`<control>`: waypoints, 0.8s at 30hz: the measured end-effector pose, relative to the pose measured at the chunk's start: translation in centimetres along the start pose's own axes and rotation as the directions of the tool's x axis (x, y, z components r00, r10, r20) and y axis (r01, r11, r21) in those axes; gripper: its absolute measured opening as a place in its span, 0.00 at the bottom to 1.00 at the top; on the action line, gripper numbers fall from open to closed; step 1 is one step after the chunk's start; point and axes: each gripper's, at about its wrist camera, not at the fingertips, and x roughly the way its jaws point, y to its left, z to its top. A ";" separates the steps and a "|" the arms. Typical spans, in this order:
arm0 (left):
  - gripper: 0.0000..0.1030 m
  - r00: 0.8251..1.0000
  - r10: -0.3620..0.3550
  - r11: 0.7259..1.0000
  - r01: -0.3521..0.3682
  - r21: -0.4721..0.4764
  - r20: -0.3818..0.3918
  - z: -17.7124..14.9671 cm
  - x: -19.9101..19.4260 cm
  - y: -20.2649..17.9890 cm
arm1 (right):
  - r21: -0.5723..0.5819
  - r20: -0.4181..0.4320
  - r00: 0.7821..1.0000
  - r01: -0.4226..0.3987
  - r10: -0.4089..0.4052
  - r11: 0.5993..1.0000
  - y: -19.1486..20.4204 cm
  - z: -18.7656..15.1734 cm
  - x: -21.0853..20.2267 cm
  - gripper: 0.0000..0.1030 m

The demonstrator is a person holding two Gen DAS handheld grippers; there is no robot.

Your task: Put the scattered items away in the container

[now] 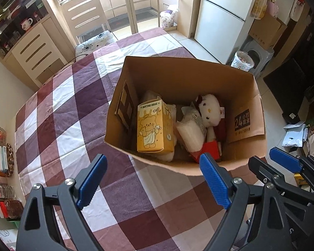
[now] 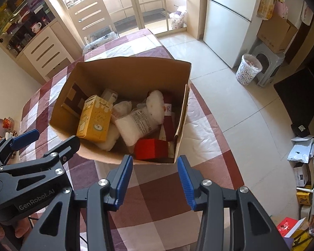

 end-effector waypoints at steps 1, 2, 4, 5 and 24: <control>0.88 1.000 0.002 1.000 -0.002 0.003 -0.002 0.2 0.1 -0.1 | 0.002 -0.002 1.000 0.002 -0.002 1.000 0.0 0.1 0.1 0.44; 0.88 1.000 0.005 1.000 -0.005 0.007 -0.004 0.3 0.3 -0.1 | 0.004 -0.004 1.000 0.005 -0.004 1.000 -0.1 0.2 0.2 0.44; 0.88 1.000 0.007 1.000 -0.007 0.011 -0.004 0.5 0.4 -0.2 | 0.008 -0.006 1.000 0.008 -0.008 1.000 -0.2 0.4 0.3 0.44; 0.88 1.000 0.008 1.000 -0.008 0.013 -0.005 0.7 0.5 -0.3 | 0.010 -0.007 1.000 0.010 -0.010 1.000 -0.2 0.5 0.4 0.44; 0.87 1.000 0.008 1.000 -0.008 0.009 -0.010 1.6 1.2 0.0 | 0.013 -0.014 0.999 0.029 -0.029 0.999 -0.1 1.5 1.2 0.44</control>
